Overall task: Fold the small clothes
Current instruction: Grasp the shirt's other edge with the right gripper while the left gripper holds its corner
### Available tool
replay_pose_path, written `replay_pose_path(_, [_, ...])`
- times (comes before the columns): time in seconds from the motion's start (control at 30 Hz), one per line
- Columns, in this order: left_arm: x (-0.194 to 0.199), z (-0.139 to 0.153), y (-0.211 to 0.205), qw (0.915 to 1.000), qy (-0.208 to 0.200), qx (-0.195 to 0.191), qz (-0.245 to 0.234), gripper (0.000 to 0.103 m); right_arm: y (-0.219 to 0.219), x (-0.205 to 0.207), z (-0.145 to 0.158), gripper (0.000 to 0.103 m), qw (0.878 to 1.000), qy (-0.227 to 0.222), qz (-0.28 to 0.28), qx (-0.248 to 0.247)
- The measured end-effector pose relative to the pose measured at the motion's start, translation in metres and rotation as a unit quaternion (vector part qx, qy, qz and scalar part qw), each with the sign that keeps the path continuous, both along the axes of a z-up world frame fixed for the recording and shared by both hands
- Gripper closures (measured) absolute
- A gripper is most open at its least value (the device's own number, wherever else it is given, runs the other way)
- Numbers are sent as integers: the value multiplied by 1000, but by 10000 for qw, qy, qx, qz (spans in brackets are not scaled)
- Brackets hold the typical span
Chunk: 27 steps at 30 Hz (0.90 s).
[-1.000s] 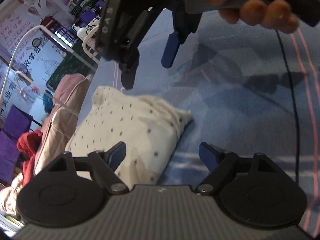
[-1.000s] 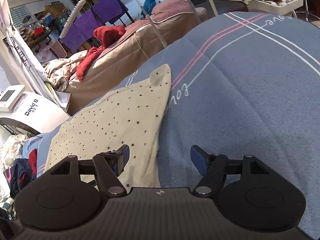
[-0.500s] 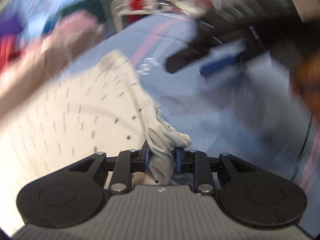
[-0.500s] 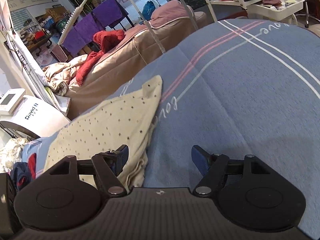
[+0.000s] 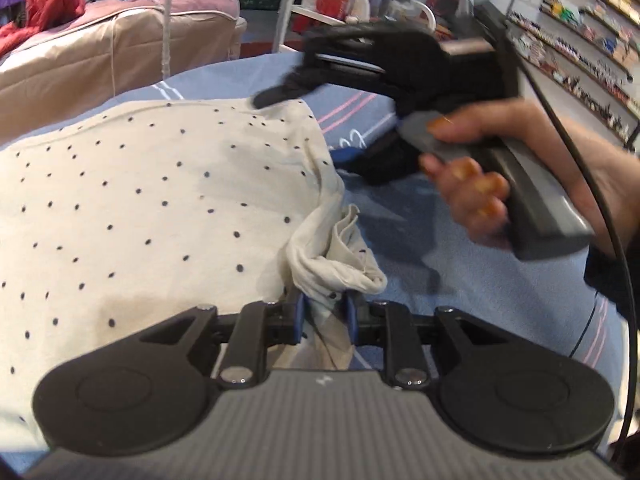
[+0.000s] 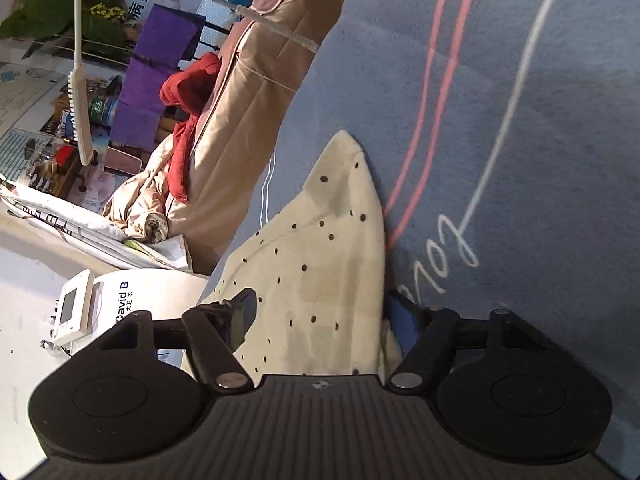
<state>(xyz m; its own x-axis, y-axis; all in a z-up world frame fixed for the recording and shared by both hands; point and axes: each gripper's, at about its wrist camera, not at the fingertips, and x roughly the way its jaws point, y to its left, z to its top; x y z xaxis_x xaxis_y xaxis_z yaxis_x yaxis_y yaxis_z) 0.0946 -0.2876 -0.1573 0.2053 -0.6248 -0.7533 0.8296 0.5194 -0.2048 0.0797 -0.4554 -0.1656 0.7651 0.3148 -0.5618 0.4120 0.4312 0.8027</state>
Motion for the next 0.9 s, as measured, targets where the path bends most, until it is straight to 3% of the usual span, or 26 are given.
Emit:
replay_pose_path(0.03, [-2, -3, -5, 9999, -80, 17, -74, 56, 1, 2, -1, 0, 10000, 15, 4, -29])
replay_pose_path(0.1, [-9, -5, -11, 9995, -263, 8, -175, 32, 2, 3, -4, 24, 9999, 102, -106, 3])
replay_pose_path(0.13, [-14, -7, -16, 9987, -474, 89, -175, 27, -1, 4, -5, 32, 9998, 169, -111, 10])
replay_pose_path(0.2, [-28, -9, -25, 9947, -929, 279, -338, 27, -3, 4, -6, 61, 9995, 294, -60, -61])
replay_pose_path(0.3, [-53, -12, -36, 9806, -1774, 525, -644, 27, -8, 4, -5, 69, 9992, 342, 121, -138])
replay_pose_path(0.4, [-78, -17, -46, 9533, -2706, 803, -1074, 27, -10, 5, -6, 76, 9988, 445, 128, -137])
replay_pose_path(0.47, [-94, -25, -54, 9316, -3123, 1082, -1512, 28, -10, 6, -6, 77, 9986, 485, 140, -154])
replay_pose_path(0.5, [-99, -29, -57, 9238, -3268, 1193, -1603, 30, -10, 6, -5, 78, 9985, 500, 150, -173])
replay_pose_path(0.53, [-100, -31, -60, 9221, -3306, 1232, -1589, 30, -10, 8, -5, 78, 9983, 515, 168, -205])
replay_pose_path(0.63, [-83, -28, -64, 9462, -2725, 1134, -1328, 38, -9, 9, -3, 79, 9978, 535, 236, -322])
replay_pose_path(0.67, [-79, -27, -63, 9501, -2615, 1090, -1307, 41, -9, 10, -3, 79, 9977, 544, 242, -330])
replay_pose_path(0.7, [-76, -27, -61, 9539, -2508, 1018, -1296, 50, -9, 11, -3, 79, 9976, 555, 246, -329])
replay_pose_path(0.73, [-72, -26, -57, 9602, -2332, 927, -1230, 69, -9, 12, -3, 79, 9975, 568, 264, -337])
replay_pose_path(0.77, [-67, -26, -55, 9681, -2108, 847, -1057, 78, -8, 16, -2, 79, 9972, 588, 295, -367])
replay_pose_path(0.87, [-32, -20, -41, 9940, -982, 291, -388, 88, -6, 18, 0, 80, 9964, 622, 349, -469])
replay_pose_path(0.9, [-22, -19, -35, 9981, -581, 103, -161, 91, -4, 20, 1, 81, 9960, 639, 360, -519])
